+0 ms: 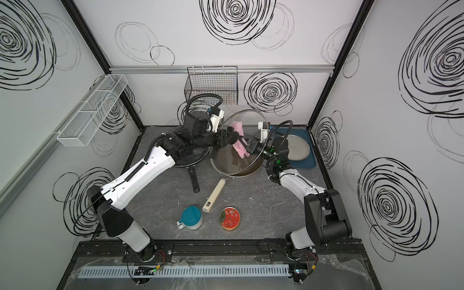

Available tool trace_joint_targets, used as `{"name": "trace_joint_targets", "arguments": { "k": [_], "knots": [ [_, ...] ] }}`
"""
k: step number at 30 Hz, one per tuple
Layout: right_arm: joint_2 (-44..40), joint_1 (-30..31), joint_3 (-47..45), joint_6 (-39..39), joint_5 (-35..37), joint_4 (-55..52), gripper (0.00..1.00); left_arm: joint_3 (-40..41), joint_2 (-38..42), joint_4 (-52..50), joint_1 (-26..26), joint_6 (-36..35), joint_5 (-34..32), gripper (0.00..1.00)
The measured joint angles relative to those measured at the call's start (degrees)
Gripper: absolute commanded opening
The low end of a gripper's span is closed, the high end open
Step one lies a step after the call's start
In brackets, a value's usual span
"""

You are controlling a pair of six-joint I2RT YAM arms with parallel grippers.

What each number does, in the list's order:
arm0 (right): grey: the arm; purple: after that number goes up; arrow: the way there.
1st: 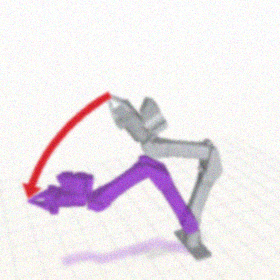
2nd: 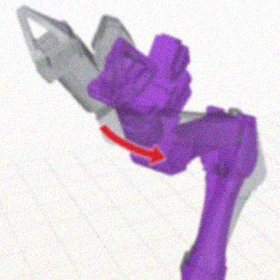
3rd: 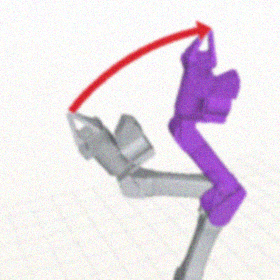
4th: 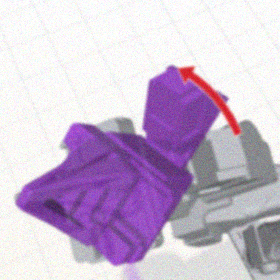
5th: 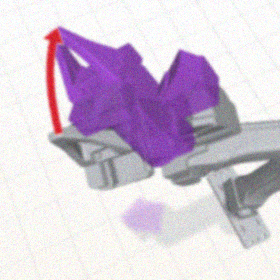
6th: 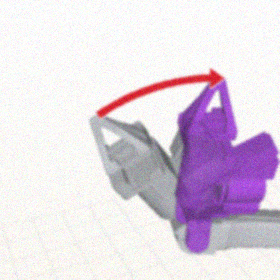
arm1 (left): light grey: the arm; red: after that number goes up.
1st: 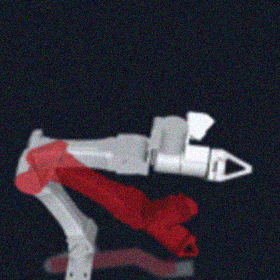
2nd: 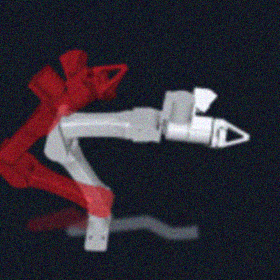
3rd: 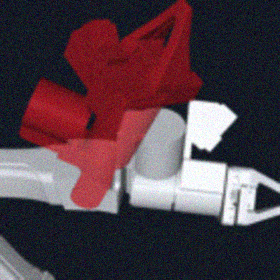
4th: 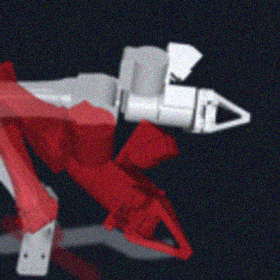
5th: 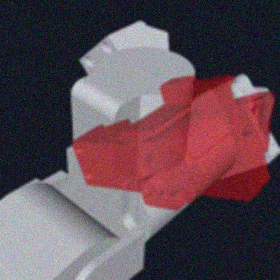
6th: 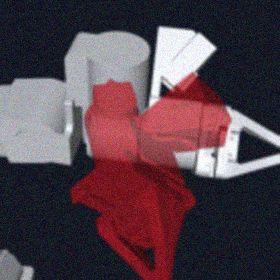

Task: Wipe the pot lid with a cloth
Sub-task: Wipe the pot lid.

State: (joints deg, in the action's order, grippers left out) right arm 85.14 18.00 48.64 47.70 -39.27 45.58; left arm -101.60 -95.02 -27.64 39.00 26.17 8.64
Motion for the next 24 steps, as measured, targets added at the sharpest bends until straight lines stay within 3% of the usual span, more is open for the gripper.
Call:
{"name": "trace_joint_targets", "arguments": {
  "k": [11,24],
  "knots": [
    [0.22,3.08,-4.63,2.54,0.02,2.56,0.0,0.0,-0.02,2.69,-0.31,1.16,-3.85,0.0],
    [-18.69,2.75,-12.79,4.76,0.76,-2.38,0.0,0.02,-0.13,5.49,-4.83,2.93,-6.58,0.0]
  ]
}}
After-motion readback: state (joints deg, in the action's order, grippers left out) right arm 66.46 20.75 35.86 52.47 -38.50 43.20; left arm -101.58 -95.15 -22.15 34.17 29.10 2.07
